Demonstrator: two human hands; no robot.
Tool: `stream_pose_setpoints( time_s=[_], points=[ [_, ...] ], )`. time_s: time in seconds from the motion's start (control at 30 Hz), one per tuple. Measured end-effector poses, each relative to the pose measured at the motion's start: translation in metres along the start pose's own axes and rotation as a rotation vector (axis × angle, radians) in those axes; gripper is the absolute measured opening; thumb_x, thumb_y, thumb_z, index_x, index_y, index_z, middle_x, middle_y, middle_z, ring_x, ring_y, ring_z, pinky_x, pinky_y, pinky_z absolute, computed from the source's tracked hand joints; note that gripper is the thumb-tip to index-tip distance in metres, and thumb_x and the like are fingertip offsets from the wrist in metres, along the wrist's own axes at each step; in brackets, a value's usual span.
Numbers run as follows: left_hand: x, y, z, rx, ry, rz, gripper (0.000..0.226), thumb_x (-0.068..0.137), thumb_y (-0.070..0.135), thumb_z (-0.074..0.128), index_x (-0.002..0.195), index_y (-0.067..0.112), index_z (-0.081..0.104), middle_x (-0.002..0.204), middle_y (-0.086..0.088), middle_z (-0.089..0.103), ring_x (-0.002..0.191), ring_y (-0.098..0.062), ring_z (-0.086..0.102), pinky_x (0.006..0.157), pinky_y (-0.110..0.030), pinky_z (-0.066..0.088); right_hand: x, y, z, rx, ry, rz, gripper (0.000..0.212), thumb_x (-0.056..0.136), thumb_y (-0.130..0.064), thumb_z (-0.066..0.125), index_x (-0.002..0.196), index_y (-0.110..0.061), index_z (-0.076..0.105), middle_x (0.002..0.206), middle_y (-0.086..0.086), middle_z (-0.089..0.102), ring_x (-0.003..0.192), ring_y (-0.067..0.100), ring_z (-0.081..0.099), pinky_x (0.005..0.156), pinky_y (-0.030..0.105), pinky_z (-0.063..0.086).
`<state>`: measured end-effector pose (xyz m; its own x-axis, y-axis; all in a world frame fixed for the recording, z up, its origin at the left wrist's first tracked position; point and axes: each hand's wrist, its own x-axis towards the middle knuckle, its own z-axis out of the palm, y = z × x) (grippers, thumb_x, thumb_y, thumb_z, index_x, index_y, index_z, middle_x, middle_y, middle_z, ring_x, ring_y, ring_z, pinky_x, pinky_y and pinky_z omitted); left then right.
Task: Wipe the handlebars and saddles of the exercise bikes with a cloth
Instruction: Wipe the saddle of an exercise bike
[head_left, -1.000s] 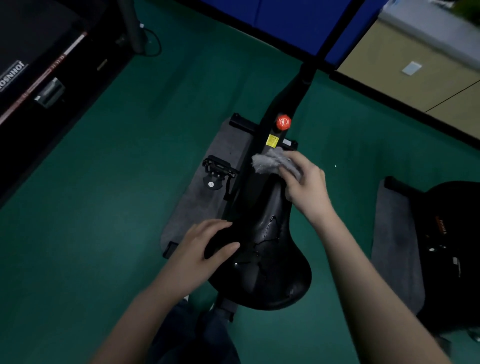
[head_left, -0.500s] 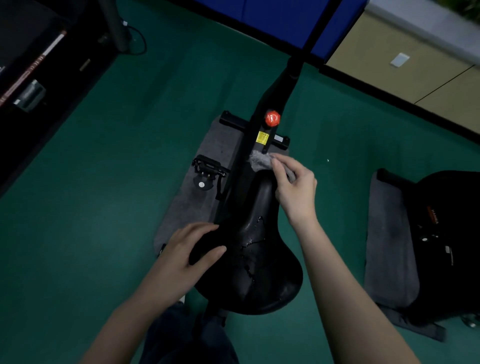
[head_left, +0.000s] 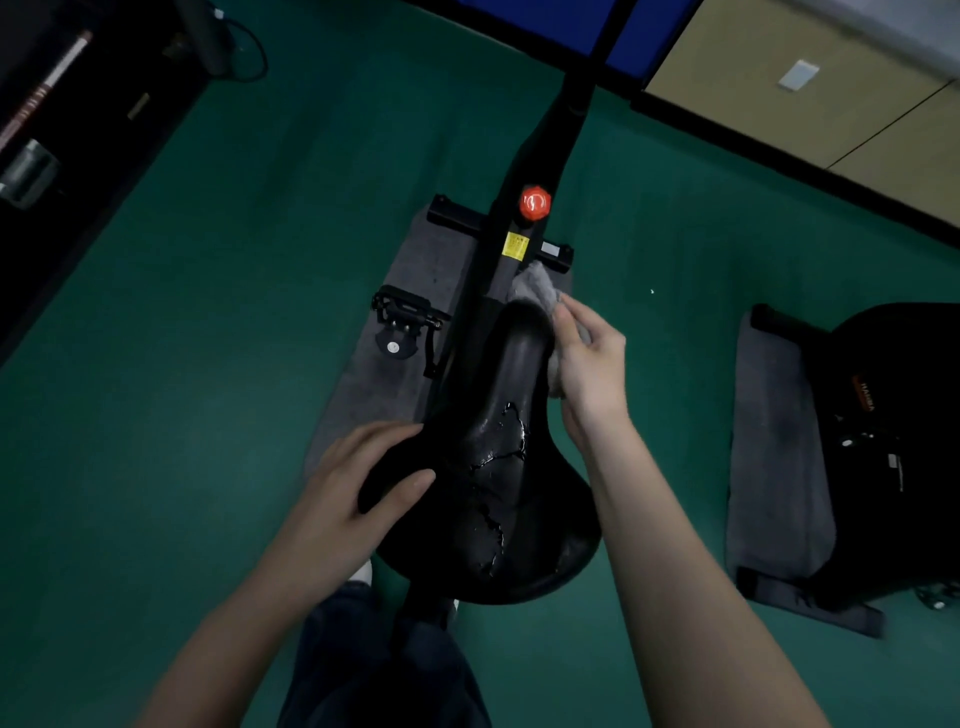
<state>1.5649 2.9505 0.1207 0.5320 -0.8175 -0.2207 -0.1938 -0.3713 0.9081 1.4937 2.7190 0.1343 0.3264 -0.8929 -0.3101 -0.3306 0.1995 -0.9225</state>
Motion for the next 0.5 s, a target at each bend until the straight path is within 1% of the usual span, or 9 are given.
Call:
stream_pose_setpoints(
  time_s=[0.07,0.13,0.17,0.23,0.27,0.3,0.4,0.47,0.5],
  points=[
    [0.0,-0.001,0.0,0.004,0.002,0.006,0.055,0.081,0.065,0.048,0.125,0.034,0.055,0.127,0.017,0.053,0.124,-0.007,0.047,0.108,-0.041,0.037,-0.011,0.004,-0.006,-0.051,-0.027,0.016,0.028,0.096,-0.015,0.054,0.121,-0.007,0.064,0.119,0.009,0.066,0.116,0.021,0.059,0.106,0.042,0.043],
    [-0.001,-0.002,0.0,0.012,-0.004,0.0,0.054,0.08,0.067,0.047,0.126,0.038,0.053,0.128,0.017,0.052,0.126,-0.008,0.045,0.109,-0.043,0.036,-0.032,0.012,-0.015,-0.127,-0.034,-0.005,0.028,0.096,-0.015,0.054,0.12,-0.008,0.064,0.119,0.005,0.067,0.116,0.016,0.06,0.105,0.038,0.043],
    [-0.002,-0.003,0.0,0.015,-0.009,-0.005,0.054,0.08,0.068,0.047,0.126,0.04,0.051,0.129,0.018,0.051,0.127,-0.008,0.045,0.109,-0.043,0.036,-0.045,0.016,-0.02,-0.168,-0.016,-0.029,0.027,0.095,-0.014,0.055,0.12,-0.008,0.065,0.117,0.0,0.067,0.113,0.01,0.061,0.105,0.031,0.044],
    [-0.002,-0.003,0.001,0.023,-0.008,-0.003,0.054,0.08,0.068,0.047,0.127,0.041,0.051,0.13,0.018,0.051,0.127,-0.009,0.044,0.109,-0.043,0.036,-0.067,0.018,-0.027,-0.258,0.046,-0.125,0.026,0.093,-0.012,0.057,0.117,-0.01,0.067,0.11,-0.012,0.064,0.104,-0.011,0.058,0.095,0.006,0.04],
    [-0.003,-0.003,0.001,0.024,-0.003,-0.001,0.054,0.08,0.067,0.047,0.127,0.04,0.051,0.13,0.018,0.051,0.127,-0.009,0.044,0.109,-0.044,0.036,-0.077,0.018,-0.028,-0.289,0.073,-0.183,0.025,0.092,-0.01,0.058,0.116,-0.009,0.067,0.107,-0.014,0.063,0.099,-0.02,0.054,0.089,-0.002,0.037],
    [-0.003,-0.003,0.002,0.021,0.001,0.0,0.055,0.081,0.067,0.047,0.127,0.039,0.052,0.129,0.018,0.051,0.128,-0.01,0.044,0.109,-0.045,0.036,-0.088,0.019,-0.029,-0.311,0.092,-0.24,0.025,0.092,-0.008,0.059,0.115,-0.007,0.067,0.107,-0.012,0.064,0.098,-0.023,0.052,0.086,-0.004,0.035],
    [-0.004,-0.004,0.003,0.012,0.008,-0.01,0.057,0.081,0.069,0.046,0.129,0.039,0.051,0.13,0.019,0.05,0.129,-0.011,0.042,0.109,-0.046,0.035,-0.113,0.024,-0.028,-0.349,0.122,-0.403,0.027,0.09,0.0,0.06,0.116,-0.005,0.066,0.113,-0.006,0.064,0.107,-0.007,0.057,0.095,0.008,0.04],
    [-0.005,-0.003,0.004,0.006,0.011,-0.014,0.058,0.08,0.069,0.046,0.129,0.039,0.051,0.131,0.018,0.05,0.129,-0.01,0.042,0.109,-0.046,0.035,-0.114,0.023,-0.025,-0.324,0.143,-0.451,0.028,0.09,0.002,0.059,0.116,-0.005,0.066,0.113,-0.006,0.063,0.11,0.006,0.059,0.098,0.017,0.043],
    [-0.006,-0.003,0.005,0.007,0.009,-0.014,0.059,0.08,0.069,0.046,0.13,0.038,0.051,0.131,0.017,0.05,0.129,-0.011,0.042,0.109,-0.046,0.035,-0.11,0.021,-0.021,-0.309,0.169,-0.462,0.027,0.09,0.003,0.058,0.115,-0.004,0.066,0.113,-0.004,0.063,0.11,0.011,0.059,0.099,0.018,0.042]
  ],
)
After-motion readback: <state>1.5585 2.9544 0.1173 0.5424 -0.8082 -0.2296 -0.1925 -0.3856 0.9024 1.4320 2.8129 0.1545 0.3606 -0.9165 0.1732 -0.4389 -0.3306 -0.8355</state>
